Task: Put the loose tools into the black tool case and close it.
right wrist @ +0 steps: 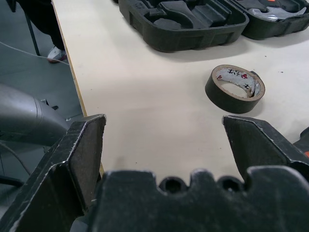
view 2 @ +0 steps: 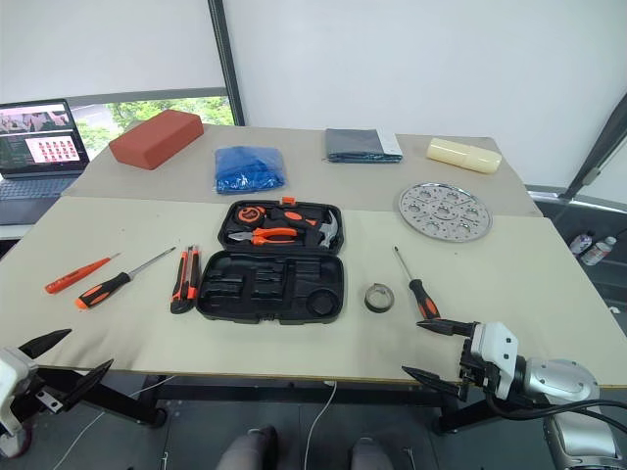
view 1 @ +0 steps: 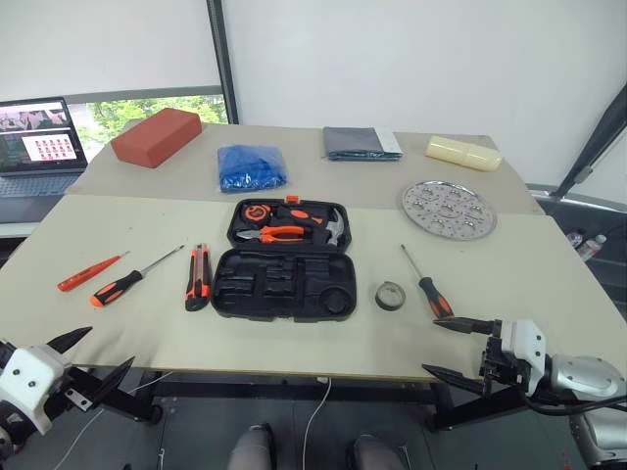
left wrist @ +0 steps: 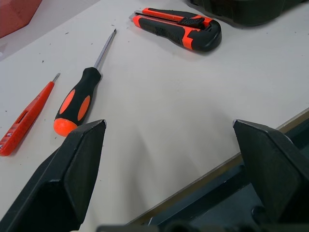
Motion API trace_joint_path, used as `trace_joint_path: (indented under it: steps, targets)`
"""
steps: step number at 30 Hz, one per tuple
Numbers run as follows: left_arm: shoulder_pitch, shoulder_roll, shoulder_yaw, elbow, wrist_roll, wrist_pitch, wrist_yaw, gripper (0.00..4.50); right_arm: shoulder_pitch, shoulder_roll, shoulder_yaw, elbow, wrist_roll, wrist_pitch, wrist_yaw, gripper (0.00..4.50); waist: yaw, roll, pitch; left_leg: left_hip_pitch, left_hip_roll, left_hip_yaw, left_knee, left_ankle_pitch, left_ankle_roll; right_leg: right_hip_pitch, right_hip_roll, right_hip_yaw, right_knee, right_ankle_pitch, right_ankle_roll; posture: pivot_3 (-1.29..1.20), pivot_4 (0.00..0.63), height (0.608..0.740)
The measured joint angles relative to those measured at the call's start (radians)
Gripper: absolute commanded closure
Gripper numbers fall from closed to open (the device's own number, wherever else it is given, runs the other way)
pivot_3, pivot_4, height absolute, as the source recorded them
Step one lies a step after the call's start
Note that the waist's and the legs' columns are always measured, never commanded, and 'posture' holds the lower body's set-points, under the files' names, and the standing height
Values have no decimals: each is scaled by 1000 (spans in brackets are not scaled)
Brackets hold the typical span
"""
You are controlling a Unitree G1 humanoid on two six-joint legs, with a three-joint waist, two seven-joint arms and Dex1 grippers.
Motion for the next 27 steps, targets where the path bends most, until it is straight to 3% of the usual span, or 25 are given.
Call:
trace_joint_path:
  steps: [2, 7, 15, 18, 22, 27]
  targets:
    - [0, -1, 0, -3, -13, 12, 1, 0, 0, 2, 0, -1, 3, 0, 0, 28, 0, 0, 0, 0, 0, 0, 0, 0, 0, 0, 0, 0, 0, 0, 0, 0, 150, 740]
    - [14, -101, 87, -70, -261, 229, 89, 0, -50, 68, 14, -102, 135, 105, -9, 28, -10, 0, 0, 0, 2, 0, 1, 0, 0, 3, 1, 1, 3, 0, 0, 0, 150, 740]
    - [144, -258, 234, -46, -390, 353, 232, 0, -153, 159, 35, -228, 210, 194, -99, 28, 1, -4, -2, 3, 2, 0, 1, 0, 0, 1, 1, 0, 1, 0, 0, 0, 150, 740]
    - [147, -264, 260, -46, -449, 412, 271, 0, -155, 170, 51, -278, 211, 216, -121, 28, 13, -4, -2, 2, 1, 0, 1, 0, -1, 1, -1, -1, 0, 0, 0, 0, 150, 740]
    - [112, -215, 267, -49, -507, 486, 287, 0, -149, 174, 61, -332, 213, 246, -144, 28, 17, -6, -3, 1, 2, 1, 1, -1, -1, 1, -3, -2, 0, 0, 0, 0, 150, 740]
    - [-98, 33, 221, -18, -501, 611, 326, 0, -162, 193, 82, -354, 212, 267, -164, 28, 21, -8, -6, 0, 4, 2, 0, -1, -1, 0, -4, -7, 0, 2, -3, 0, 150, 740]
